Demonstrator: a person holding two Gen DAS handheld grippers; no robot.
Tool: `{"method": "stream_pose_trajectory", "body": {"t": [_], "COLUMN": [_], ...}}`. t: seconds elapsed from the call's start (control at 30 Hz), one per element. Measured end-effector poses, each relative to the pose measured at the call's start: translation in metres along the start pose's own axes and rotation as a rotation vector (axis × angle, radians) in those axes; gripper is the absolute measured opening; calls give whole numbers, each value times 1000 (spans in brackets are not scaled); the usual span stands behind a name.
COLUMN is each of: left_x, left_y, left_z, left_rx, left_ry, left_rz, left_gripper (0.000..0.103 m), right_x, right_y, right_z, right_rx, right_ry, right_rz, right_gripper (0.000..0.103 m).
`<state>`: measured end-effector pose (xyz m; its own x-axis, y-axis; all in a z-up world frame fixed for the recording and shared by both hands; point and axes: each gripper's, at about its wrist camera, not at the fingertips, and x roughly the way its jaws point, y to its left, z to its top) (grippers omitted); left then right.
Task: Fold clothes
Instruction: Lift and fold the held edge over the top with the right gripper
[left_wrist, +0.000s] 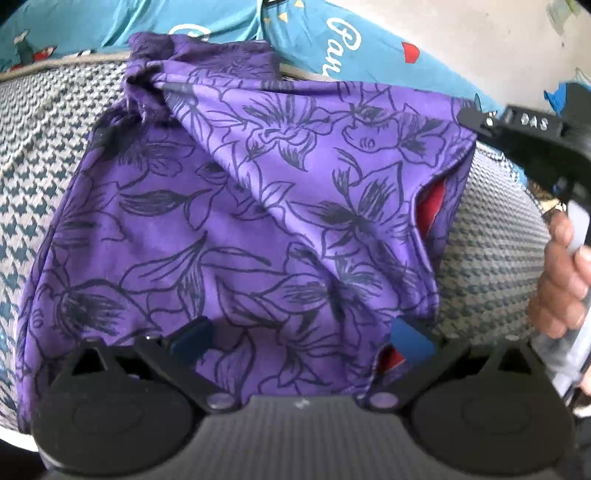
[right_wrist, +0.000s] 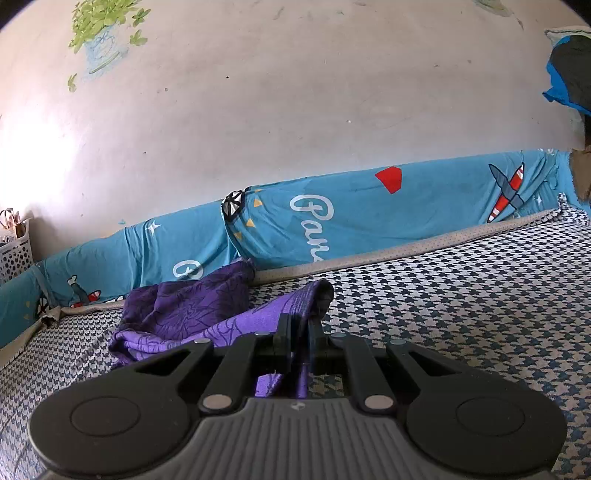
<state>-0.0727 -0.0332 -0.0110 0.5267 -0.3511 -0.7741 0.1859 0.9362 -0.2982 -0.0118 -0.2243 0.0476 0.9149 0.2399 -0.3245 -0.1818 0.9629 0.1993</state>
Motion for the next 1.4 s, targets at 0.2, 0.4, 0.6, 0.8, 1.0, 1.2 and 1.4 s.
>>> {"method": "stream_pose_trajectory", "body": {"t": [0.2,0.4,0.6,0.8,1.0,1.2,1.4], "left_x": [3,10,-7,-42,-61,-64,-73], "left_y": [-19,-36,-29,1,38,59,78], "left_z": [-9,-16,-14,0,14,17,22], "left_rx": [89,188,192,157,17,-65,-139], "left_ry": [17,36,41,-37,-86,-83,-96], "left_rz": [31,87,47,100,148,198,280], "left_gripper": [103,103,103,103,103,103,103], "right_x": [-1,-4,-7,-14,-26,-37,-48], "right_y": [-2,-5,-6,-4,20,54,88], "right_z": [1,2,2,6,9,6,1], "right_rx": [17,35,50,102,84,22,-36], "right_ry": [1,3,7,12,3,6,17], "right_rz": [9,45,81,109,164,219,274], "right_gripper": [9,9,9,9,9,9,9]}}
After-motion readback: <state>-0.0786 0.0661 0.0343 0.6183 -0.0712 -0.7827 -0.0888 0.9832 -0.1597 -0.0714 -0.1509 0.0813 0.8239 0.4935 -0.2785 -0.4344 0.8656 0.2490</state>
